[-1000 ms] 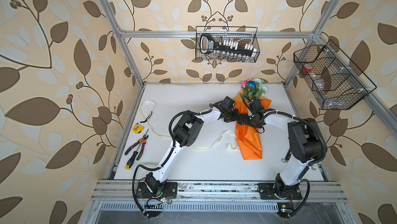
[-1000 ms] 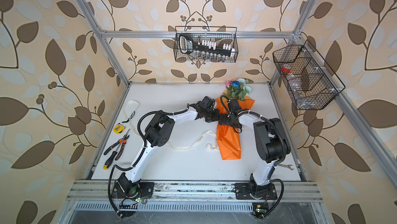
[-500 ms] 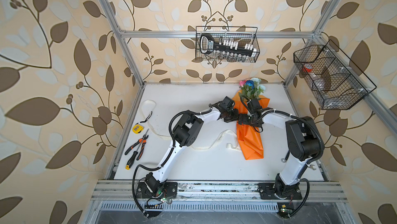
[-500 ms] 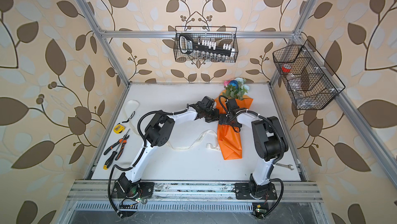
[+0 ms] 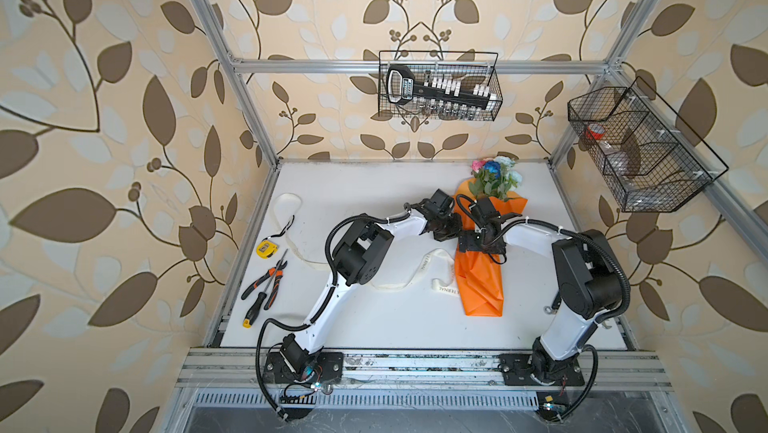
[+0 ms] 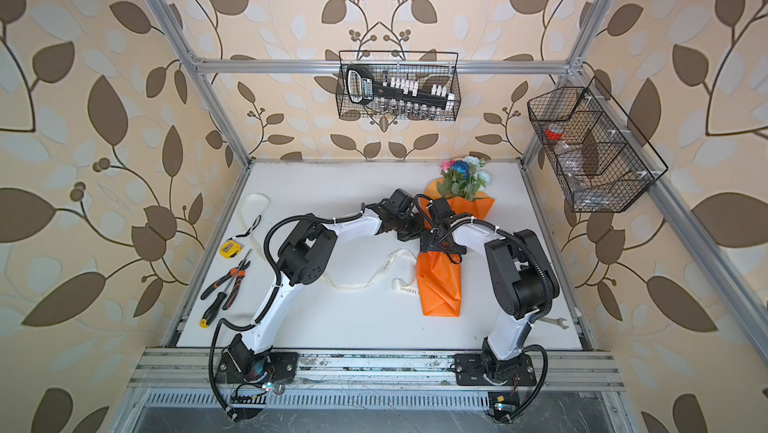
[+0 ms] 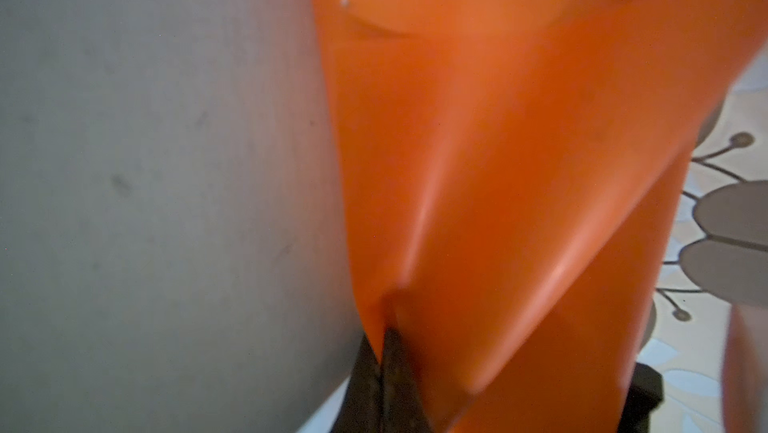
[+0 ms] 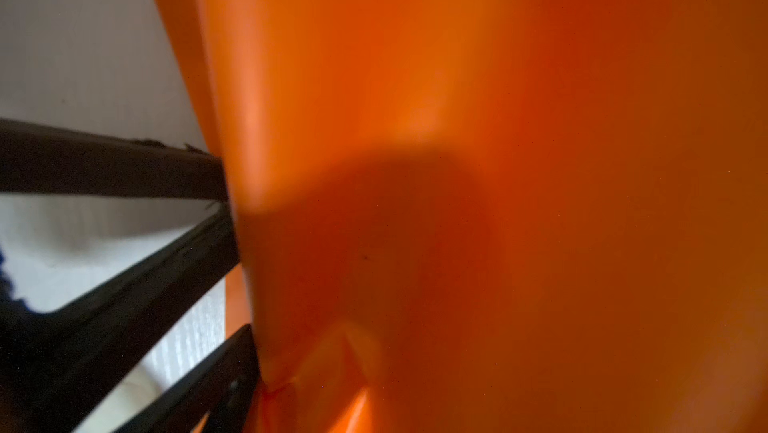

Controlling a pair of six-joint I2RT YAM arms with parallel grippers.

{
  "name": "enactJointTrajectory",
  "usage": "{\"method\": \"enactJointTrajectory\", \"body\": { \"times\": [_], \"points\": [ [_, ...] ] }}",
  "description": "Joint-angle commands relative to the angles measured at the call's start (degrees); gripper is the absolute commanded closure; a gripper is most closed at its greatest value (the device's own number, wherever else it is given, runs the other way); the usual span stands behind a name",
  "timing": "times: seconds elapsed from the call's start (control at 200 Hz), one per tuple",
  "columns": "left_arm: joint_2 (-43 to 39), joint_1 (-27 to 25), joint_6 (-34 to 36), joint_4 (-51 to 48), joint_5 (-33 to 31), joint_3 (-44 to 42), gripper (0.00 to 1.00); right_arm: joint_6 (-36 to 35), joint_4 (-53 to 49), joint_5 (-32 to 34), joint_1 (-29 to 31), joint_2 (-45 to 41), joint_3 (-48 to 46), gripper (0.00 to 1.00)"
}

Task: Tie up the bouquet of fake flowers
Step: 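Pinch the cone's neck between both grippers, then lift the cone with both grippers and tilt it upright toward the robot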

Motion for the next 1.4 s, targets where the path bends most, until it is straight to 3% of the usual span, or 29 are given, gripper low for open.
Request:
{"method": "enactJointTrajectory", "body": {
  "times": [0.0,0.125,0.215,0.3,0.415,0.525,0.58,0.67,0.84,1.005,1.155,1.395],
  "points": [
    [0.62,-0.53,-2.69,-3.1,-1.85,-1.94,1.0,0.15,-3.93,0.93,1.85,5.21,0.33,0.0],
    [0.37,-0.41,-3.65,-2.29,-0.83,-2.02,1.0,-0.16,-5.18,3.09,1.86,7.94,1.16,0.03],
    [-0.55,0.03,-4.94,-0.47,0.18,-3.44,1.0,-0.86,-5.55,3.64,1.66,9.62,1.45,0.14],
    [-2.1,0.59,-5.91,1.39,1.36,-5.0,0.99,-1.43,-6.57,4.26,1.38,11.46,2.22,0.45],
    [-5.62,1.52,-5.2,1.9,1.31,-6.84,0.91,-1.67,-7.3,5.27,0.37,11.33,3.14,0.74],
    [-10.05,2.81,-4.02,2.3,0.53,-9.28,0.76,-2.44,-7.89,6.38,-1.03,9.9,3.84,0.88],
    [-12.47,3.68,-3.76,2.83,0.21,-10.94,0.67,-2.7,-8.37,7.47,-1.84,8.89,4.18,1.0],
    [-16.62,5.24,-3.42,4.19,0.24,-13.85,0.57,-3.09,-8.63,8.56,-2.92,6.48,4.28,1.0],
    [-26.15,7.96,-1.1,4.41,-1.22,-18.96,0.21,-3.41,-8.65,6.76,-3.28,-0.98,5.09,1.0],
    [-37.78,10.04,3.14,1.46,-6.96,-25.77,0.06,-1.71,-7.54,0.94,-2.79,-9.24,4.77,1.0],
    [-47.32,12.86,4.28,-3.46,-12.79,-32.37,0.01,3.11,-6.5,-1.6,2.31,-15.81,2.85,1.0],
    [-62.55,15.19,7.01,-13.86,-23.11,-42.23,0.01,14.05,-3.88,0.8,19.5,-21.32,0.37,1.0]
  ]
}}
